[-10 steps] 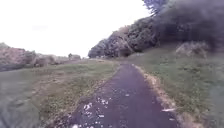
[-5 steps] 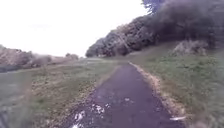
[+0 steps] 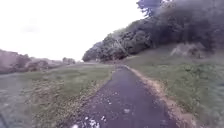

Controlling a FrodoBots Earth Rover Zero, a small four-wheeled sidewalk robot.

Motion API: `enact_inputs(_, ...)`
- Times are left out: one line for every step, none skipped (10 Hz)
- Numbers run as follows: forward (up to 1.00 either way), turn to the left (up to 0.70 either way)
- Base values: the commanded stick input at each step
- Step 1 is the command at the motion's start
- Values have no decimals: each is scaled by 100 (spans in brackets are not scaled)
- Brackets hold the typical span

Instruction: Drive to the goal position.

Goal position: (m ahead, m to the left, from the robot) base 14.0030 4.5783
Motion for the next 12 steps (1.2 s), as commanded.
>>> enact_inputs(60,-15)
enact_inputs(60,-15)
enact_inputs(60,-15)
enact_inputs(60,-15)
enact_inputs(60,-15)
enact_inputs(60,-15)
enact_inputs(60,-15)
enact_inputs(60,-15)
enact_inputs(60,-15)
enact_inputs(60,-15)
enact_inputs(60,-15)
enact_inputs(60,-15)
